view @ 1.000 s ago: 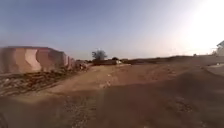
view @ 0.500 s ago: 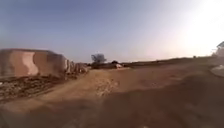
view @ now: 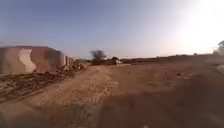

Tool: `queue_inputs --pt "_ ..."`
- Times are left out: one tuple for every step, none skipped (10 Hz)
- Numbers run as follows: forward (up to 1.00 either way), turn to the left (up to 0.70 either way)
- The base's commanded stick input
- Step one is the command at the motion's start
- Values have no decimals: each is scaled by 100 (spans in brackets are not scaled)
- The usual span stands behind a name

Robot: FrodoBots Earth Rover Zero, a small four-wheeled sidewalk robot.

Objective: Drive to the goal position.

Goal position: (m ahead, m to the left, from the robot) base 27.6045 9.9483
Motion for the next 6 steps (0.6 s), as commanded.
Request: queue_inputs --pt "69 0" --pt "69 0" --pt "69 0" --pt "69 0" --pt "69 0" --pt "69 0"
